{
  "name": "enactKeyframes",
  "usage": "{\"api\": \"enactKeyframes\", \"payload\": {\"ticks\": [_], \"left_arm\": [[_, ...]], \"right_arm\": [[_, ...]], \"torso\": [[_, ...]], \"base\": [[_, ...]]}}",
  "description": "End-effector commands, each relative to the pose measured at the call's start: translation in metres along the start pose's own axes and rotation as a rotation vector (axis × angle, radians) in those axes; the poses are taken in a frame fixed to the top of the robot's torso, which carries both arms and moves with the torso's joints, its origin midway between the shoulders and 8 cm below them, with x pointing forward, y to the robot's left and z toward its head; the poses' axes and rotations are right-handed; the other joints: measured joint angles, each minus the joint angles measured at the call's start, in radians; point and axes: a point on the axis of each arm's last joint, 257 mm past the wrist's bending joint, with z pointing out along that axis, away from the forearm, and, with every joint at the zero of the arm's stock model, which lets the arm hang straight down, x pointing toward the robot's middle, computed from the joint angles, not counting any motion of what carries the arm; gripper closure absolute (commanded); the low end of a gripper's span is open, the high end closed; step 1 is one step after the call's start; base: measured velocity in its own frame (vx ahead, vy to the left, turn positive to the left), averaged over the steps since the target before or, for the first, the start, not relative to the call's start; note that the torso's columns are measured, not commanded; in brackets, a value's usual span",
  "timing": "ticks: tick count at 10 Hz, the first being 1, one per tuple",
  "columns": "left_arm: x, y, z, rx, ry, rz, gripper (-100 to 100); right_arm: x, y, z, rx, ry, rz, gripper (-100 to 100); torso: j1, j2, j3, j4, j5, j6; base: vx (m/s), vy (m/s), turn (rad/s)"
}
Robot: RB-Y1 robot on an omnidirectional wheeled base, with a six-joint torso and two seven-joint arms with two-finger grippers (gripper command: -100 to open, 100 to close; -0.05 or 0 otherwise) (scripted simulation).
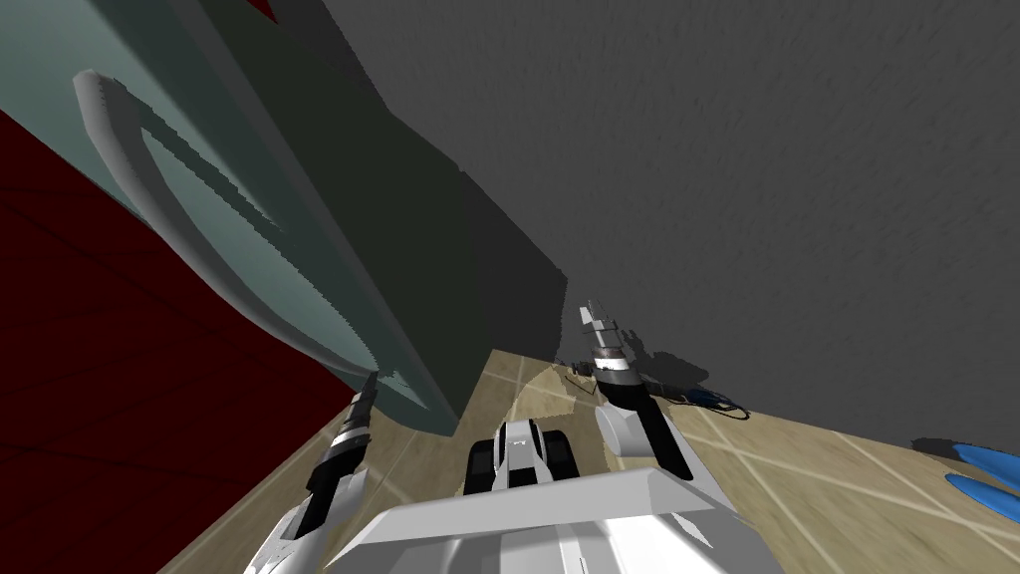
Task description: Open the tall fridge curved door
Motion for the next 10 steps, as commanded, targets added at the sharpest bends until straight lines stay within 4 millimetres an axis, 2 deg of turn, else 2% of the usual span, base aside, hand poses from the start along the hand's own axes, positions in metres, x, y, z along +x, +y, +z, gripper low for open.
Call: {"api": "enactKeyframes", "payload": {"ticks": [1, 6, 10], "left_arm": [[-0.017, 0.004, 0.012, -0.016, 0.010, 0.034, -100], [-0.050, 0.011, 0.029, -0.048, 0.026, 0.101, -100], [-0.084, 0.013, 0.047, -0.073, 0.034, 0.169, -100]], "right_arm": [[0.000, 0.000, 0.000, 0.000, 0.000, 0.000, 0], [0.000, 0.000, 0.000, 0.000, 0.000, 0.000, 0], [0.000, 0.000, 0.000, 0.000, 0.000, 0.000, 0]], "torso": [[0.000, 0.000, 0.000, 0.000, 0.000, 0.000], [0.000, 0.001, 0.000, 0.000, 0.000, 0.000], [0.000, 0.000, 0.000, 0.000, 0.000, 0.000]], "base": [[-0.013, -0.050, -0.012], [-0.016, -0.062, -0.011], [-0.012, -0.060, -0.013]]}}
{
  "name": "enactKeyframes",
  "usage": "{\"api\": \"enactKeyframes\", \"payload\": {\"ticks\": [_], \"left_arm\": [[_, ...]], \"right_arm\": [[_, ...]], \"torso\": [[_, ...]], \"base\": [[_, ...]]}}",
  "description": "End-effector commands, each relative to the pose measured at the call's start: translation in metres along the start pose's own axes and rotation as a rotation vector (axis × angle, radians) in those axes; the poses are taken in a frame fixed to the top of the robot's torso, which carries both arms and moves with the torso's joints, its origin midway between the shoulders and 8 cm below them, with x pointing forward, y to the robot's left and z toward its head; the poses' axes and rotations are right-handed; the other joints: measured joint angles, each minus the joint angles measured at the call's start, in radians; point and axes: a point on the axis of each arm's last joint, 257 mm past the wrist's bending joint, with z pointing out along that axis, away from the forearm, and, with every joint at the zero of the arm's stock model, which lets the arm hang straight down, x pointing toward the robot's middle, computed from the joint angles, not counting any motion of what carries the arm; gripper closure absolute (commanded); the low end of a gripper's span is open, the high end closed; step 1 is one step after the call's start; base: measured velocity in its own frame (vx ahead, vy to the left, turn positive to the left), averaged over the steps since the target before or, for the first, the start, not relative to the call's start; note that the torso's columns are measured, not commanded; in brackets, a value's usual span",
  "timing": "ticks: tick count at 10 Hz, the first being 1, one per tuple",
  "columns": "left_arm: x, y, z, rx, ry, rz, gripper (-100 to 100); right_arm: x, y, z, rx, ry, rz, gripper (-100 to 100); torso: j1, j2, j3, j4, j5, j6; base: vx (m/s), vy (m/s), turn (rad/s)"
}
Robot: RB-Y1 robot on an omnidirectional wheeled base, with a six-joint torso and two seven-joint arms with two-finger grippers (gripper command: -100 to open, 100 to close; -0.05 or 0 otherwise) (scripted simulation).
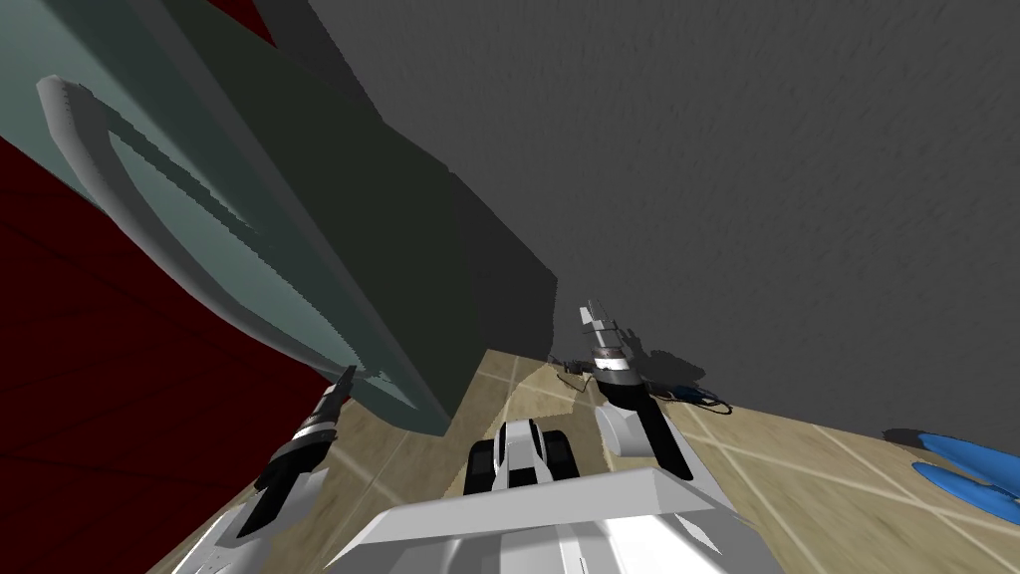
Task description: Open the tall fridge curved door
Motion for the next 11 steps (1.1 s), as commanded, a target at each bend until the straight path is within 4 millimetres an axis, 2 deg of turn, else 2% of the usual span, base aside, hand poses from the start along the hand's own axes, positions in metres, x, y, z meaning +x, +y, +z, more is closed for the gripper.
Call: {"api": "enactKeyframes", "payload": {"ticks": [1, 8, 9, 11], "left_arm": [[-0.026, 0.006, 0.014, -0.025, 0.004, 0.052, -100], [-0.081, 0.011, 0.038, -0.080, 0.007, 0.155, -100], [-0.094, 0.011, 0.043, -0.095, 0.006, 0.179, -100], [-0.104, 0.012, 0.047, -0.107, 0.004, 0.197, -100]], "right_arm": [[0.000, 0.000, 0.000, 0.000, 0.000, 0.000, 0], [0.000, 0.000, 0.000, 0.000, 0.000, 0.000, 0], [0.000, 0.000, 0.000, 0.000, 0.000, 0.000, 0], [0.000, 0.000, 0.000, 0.000, 0.000, 0.000, 0]], "torso": [[0.000, 0.001, 0.001, 0.000, 0.000, 0.000], [0.001, 0.000, 0.000, 0.000, 0.000, 0.000], [0.001, 0.000, 0.000, 0.000, 0.000, 0.000], [0.000, 0.000, 0.000, 0.000, 0.000, 0.000]], "base": [[-0.033, -0.084, -0.019], [-0.012, -0.067, -0.012], [-0.025, -0.063, -0.019], [-0.014, -0.061, -0.009]]}}
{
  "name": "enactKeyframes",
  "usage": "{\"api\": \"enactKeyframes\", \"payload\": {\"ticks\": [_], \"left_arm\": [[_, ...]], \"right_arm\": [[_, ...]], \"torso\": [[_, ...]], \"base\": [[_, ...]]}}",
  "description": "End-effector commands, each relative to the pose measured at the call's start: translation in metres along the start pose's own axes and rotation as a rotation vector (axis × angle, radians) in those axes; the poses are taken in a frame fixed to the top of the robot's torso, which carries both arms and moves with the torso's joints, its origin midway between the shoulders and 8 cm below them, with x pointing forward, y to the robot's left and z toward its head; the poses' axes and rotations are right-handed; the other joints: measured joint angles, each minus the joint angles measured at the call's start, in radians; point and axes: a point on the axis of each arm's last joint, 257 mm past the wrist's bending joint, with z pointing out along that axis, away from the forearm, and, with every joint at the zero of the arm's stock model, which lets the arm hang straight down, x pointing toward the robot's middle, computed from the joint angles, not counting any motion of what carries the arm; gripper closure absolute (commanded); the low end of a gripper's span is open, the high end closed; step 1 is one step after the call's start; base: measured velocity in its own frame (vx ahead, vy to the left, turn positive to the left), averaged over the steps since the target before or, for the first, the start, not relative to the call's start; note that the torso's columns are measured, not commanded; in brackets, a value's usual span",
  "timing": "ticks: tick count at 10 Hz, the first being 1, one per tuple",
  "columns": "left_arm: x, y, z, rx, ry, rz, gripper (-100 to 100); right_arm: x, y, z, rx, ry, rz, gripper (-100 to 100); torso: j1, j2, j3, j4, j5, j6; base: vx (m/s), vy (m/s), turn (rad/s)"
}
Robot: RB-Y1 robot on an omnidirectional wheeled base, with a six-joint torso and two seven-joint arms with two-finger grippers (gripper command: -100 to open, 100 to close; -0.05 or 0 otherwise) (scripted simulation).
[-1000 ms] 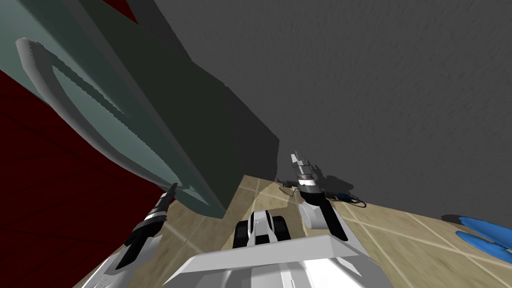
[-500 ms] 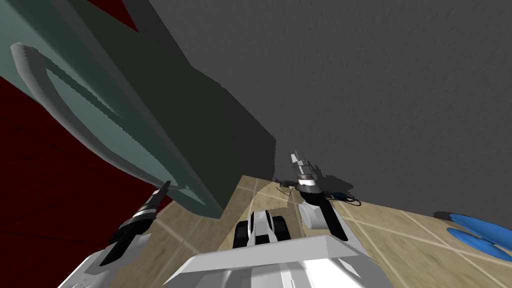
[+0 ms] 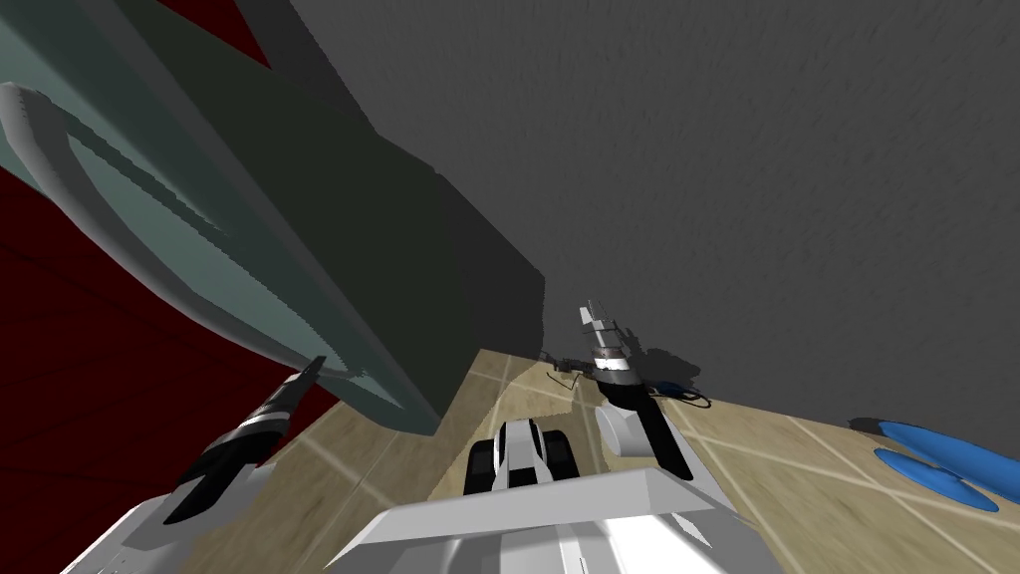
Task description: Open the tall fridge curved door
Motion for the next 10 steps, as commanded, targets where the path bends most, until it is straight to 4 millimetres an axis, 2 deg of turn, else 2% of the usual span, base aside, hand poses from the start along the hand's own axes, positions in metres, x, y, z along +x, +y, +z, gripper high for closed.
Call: {"api": "enactKeyframes", "payload": {"ticks": [1, 3, 4, 5, 8, 10], "left_arm": [[-0.016, 0.002, 0.005, -0.020, -0.002, 0.028, -100], [-0.013, 0.003, 0.005, -0.016, -0.001, 0.022, -100], [-0.013, 0.002, 0.004, -0.016, -0.001, 0.022, 100], [-0.010, -0.006, 0.004, 0.013, 0.015, 0.021, 100], [-0.007, -0.013, 0.002, 0.042, 0.031, 0.020, 100], [0.001, -0.029, -0.001, 0.098, 0.068, 0.016, 100]], "right_arm": [[0.000, 0.000, 0.000, 0.000, 0.000, 0.000, 0], [0.000, 0.000, 0.000, 0.000, 0.000, 0.000, 0], [0.000, 0.000, 0.000, 0.000, 0.000, 0.000, 0], [0.000, 0.000, 0.000, 0.000, 0.000, 0.000, 0], [0.000, 0.000, 0.000, 0.000, 0.000, 0.000, 0], [0.000, 0.000, 0.000, 0.000, 0.000, 0.000, 0]], "torso": [[0.000, -0.001, 0.000, 0.000, 0.000, 0.000], [0.002, -0.001, -0.001, 0.000, 0.001, 0.000], [0.002, -0.001, -0.001, 0.000, 0.001, 0.000], [0.002, -0.001, -0.001, 0.000, 0.001, 0.000], [0.012, 0.004, 0.002, 0.003, 0.000, -0.002], [0.013, 0.000, -0.001, 0.003, -0.002, -0.001]], "base": [[-0.010, -0.044, -0.006], [-0.002, -0.008, 0.000], [0.000, 0.000, 0.000], [-0.098, 0.097, -0.033], [-0.175, 0.154, -0.028], [-0.260, 0.227, -0.031]]}}
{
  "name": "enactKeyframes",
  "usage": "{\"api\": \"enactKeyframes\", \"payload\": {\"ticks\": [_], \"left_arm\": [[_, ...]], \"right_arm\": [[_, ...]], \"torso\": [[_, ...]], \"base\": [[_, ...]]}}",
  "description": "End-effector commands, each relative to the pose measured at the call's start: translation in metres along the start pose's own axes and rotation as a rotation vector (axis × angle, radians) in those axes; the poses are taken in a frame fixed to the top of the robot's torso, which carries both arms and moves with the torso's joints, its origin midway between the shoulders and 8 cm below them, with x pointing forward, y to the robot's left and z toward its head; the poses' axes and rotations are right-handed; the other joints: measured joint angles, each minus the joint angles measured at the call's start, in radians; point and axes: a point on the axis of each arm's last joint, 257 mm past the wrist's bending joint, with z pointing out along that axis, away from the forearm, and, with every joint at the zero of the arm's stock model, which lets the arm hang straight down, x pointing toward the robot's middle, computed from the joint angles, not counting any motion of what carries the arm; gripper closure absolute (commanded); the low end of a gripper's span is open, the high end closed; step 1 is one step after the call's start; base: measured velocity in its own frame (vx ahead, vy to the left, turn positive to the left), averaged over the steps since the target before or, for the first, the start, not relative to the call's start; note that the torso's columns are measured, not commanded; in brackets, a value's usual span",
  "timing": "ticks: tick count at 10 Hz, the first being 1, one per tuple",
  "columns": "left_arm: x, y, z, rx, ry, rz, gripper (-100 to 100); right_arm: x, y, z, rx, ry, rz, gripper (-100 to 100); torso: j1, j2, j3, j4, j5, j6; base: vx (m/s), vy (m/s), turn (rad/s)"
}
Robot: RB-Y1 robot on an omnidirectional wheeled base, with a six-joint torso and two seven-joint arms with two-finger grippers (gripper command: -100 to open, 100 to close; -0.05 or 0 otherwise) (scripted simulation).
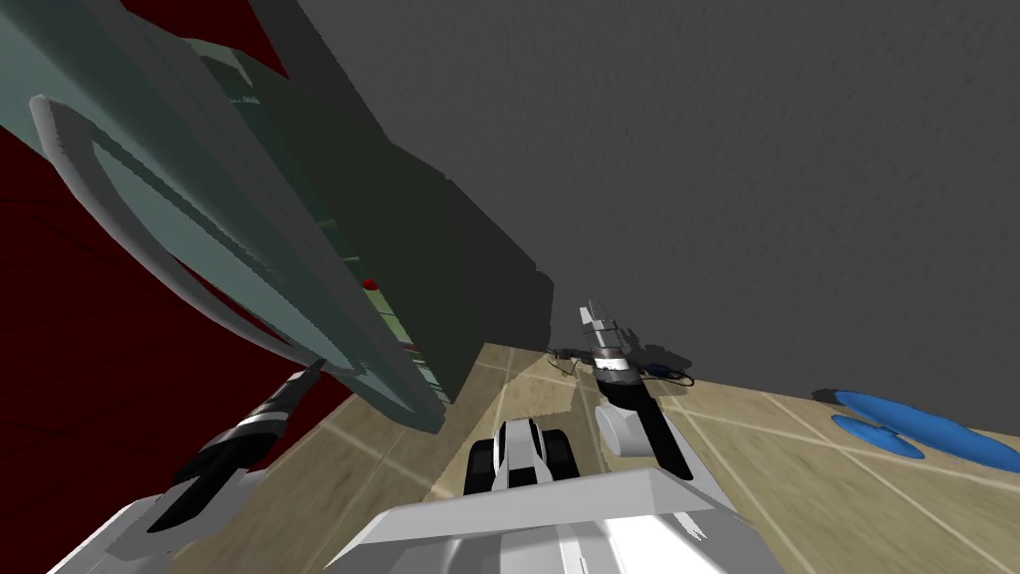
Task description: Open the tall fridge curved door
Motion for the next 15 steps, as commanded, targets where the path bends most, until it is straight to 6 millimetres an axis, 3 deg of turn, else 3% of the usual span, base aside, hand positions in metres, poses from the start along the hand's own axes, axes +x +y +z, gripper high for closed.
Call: {"api": "enactKeyframes", "payload": {"ticks": [1, 10, 12, 13, 15], "left_arm": [[-0.004, -0.014, 0.002, 0.046, 0.012, -0.003, 100], [0.027, -0.059, -0.014, 0.207, 0.144, -0.030, 100], [0.029, -0.054, -0.015, 0.200, 0.145, -0.027, 100], [0.032, -0.063, -0.019, 0.231, 0.164, -0.027, 100], [0.037, -0.071, -0.023, 0.261, 0.185, -0.029, 100]], "right_arm": [[0.000, 0.000, 0.000, 0.000, 0.000, 0.000, 0], [0.000, 0.000, 0.000, 0.000, 0.000, 0.000, 0], [0.000, 0.000, 0.000, 0.000, 0.000, 0.000, 0], [0.000, 0.000, 0.000, 0.001, 0.000, 0.000, 0], [0.000, 0.000, 0.000, 0.000, 0.000, 0.000, 0]], "torso": [[0.000, -0.005, -0.002, 0.000, -0.001, 0.002], [-0.003, -0.004, -0.002, 0.000, -0.002, 0.003], [-0.015, -0.005, -0.002, -0.003, 0.000, 0.002], [-0.022, -0.011, -0.005, -0.006, 0.000, 0.004], [-0.006, -0.002, -0.001, -0.002, 0.001, 0.004]], "base": [[-0.187, 0.218, -0.010], [-0.224, 0.218, -0.033], [-0.141, 0.156, -0.004], [-0.071, 0.169, 0.014], [-0.154, 0.277, -0.021]]}}
